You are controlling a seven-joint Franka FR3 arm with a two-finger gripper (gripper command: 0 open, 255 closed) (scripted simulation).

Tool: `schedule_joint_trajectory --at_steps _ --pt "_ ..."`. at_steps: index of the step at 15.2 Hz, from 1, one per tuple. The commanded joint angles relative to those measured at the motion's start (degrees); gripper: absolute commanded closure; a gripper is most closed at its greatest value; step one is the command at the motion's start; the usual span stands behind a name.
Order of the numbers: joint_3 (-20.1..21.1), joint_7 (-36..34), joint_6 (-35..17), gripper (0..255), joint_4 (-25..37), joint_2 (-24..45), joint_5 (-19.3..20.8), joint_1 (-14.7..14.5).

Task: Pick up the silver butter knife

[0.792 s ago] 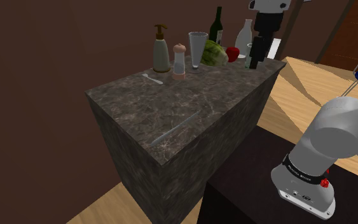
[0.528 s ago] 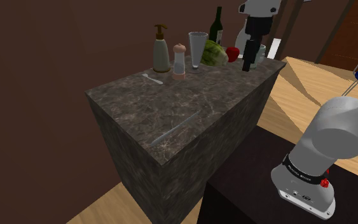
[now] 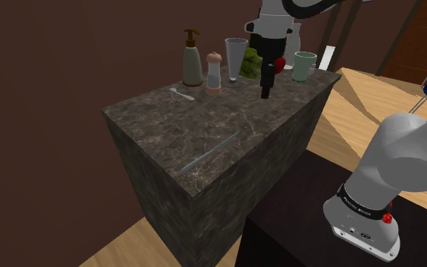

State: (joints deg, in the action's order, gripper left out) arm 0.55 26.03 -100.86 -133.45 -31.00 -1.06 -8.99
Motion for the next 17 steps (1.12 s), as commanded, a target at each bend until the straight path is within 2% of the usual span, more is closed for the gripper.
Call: schedule_joint_trajectory --at_steps 1,17 --pt "0.51 3.63 -2.34 0 0.95 2.86 -0.41 -2.0" --pt "7.72 29.74 -17.52 0 5.33 19.59 -3.37 -16.02"
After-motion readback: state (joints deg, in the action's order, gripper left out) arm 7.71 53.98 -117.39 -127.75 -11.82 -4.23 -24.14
